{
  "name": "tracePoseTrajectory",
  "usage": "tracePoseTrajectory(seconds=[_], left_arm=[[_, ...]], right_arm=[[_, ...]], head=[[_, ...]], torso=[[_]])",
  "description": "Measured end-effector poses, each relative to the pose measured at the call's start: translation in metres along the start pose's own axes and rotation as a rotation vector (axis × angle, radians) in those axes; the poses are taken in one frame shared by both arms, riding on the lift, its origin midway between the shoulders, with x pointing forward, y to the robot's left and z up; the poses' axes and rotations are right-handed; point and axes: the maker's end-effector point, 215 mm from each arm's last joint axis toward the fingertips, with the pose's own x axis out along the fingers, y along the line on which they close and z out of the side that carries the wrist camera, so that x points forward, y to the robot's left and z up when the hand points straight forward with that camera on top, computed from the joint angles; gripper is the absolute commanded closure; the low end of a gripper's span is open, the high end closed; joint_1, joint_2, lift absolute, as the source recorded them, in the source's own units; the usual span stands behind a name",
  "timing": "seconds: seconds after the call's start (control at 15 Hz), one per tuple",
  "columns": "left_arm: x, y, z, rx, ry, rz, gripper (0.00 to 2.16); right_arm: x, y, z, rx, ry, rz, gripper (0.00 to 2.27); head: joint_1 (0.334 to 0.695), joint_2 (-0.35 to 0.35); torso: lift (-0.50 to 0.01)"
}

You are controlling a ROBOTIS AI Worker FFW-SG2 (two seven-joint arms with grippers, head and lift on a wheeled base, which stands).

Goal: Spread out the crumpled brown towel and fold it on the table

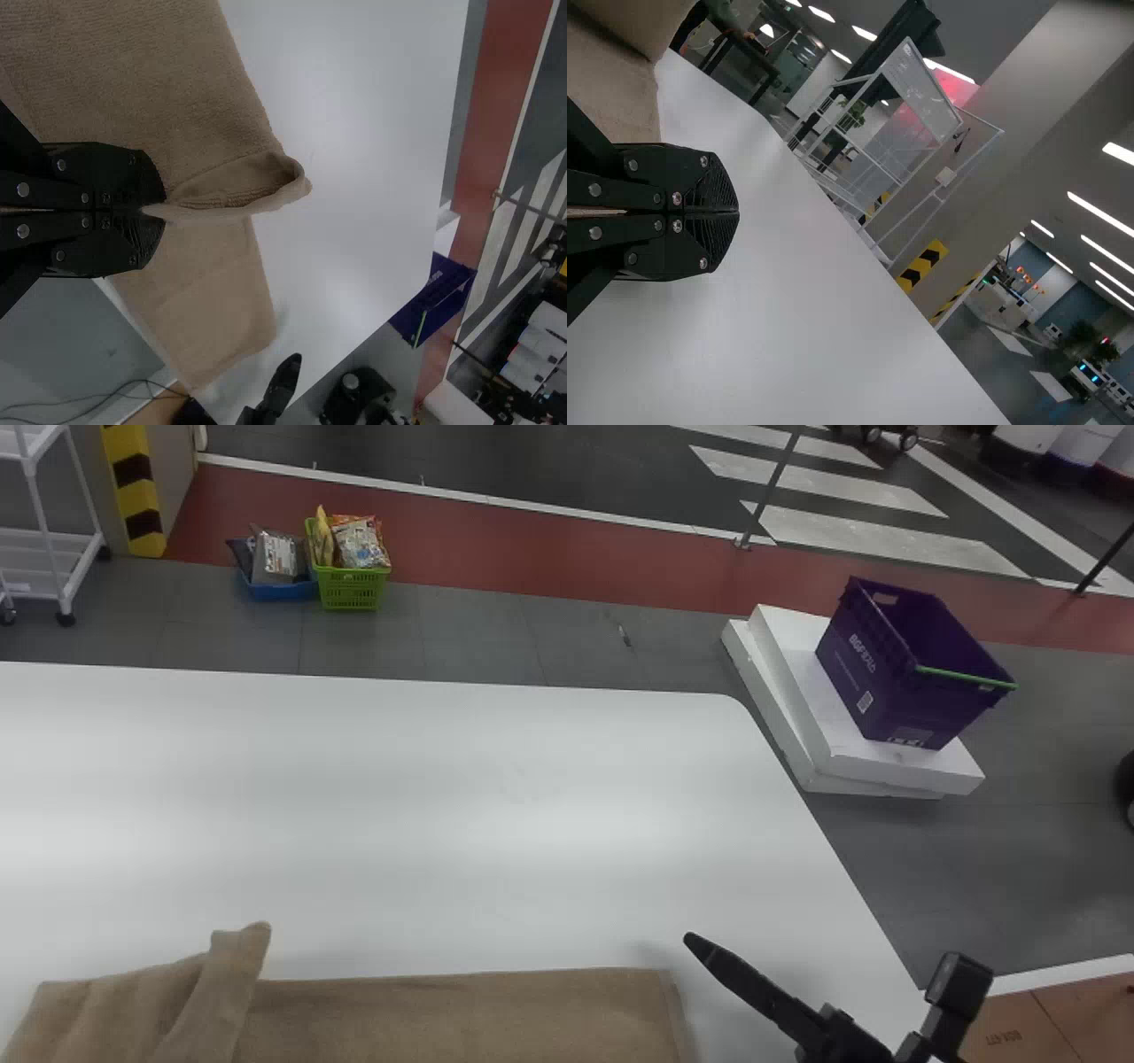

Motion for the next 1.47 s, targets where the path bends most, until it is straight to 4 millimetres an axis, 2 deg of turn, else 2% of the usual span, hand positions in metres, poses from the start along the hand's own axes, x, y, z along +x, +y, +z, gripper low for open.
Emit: tracePoseTrajectory(seconds=[0.13, 0.47, 0.73, 1.0, 1.47], left_arm=[[0.004, -0.007, 0.004, 0.006, -0.006, -0.011, 1.36], [0.017, -0.018, 0.029, 0.047, -0.036, -0.005, 1.36], [0.046, -0.041, 0.012, 0.091, 0.049, -0.018, 1.36], [0.058, -0.061, 0.005, 0.126, 0.082, -0.051, 1.37], [0.073, -0.051, 0.024, 0.186, 0.091, 0.003, 1.37]], right_arm=[[0.004, -0.002, -0.003, 0.0, 0.002, 0.004, 1.13], [0.011, -0.005, -0.007, 0.002, 0.001, 0.012, 1.13], [0.015, -0.008, -0.01, 0.003, 0.001, 0.013, 1.13], [0.022, -0.009, -0.013, -0.001, 0.01, 0.022, 1.13], [0.021, -0.017, -0.013, -0.013, 0.019, 0.015, 1.13]], head=[[0.695, -0.35], [0.695, -0.35], [0.695, -0.35], [0.695, -0.35], [0.695, -0.35]], torso=[[-0.127], [-0.127], [-0.127], [-0.127], [-0.127]])
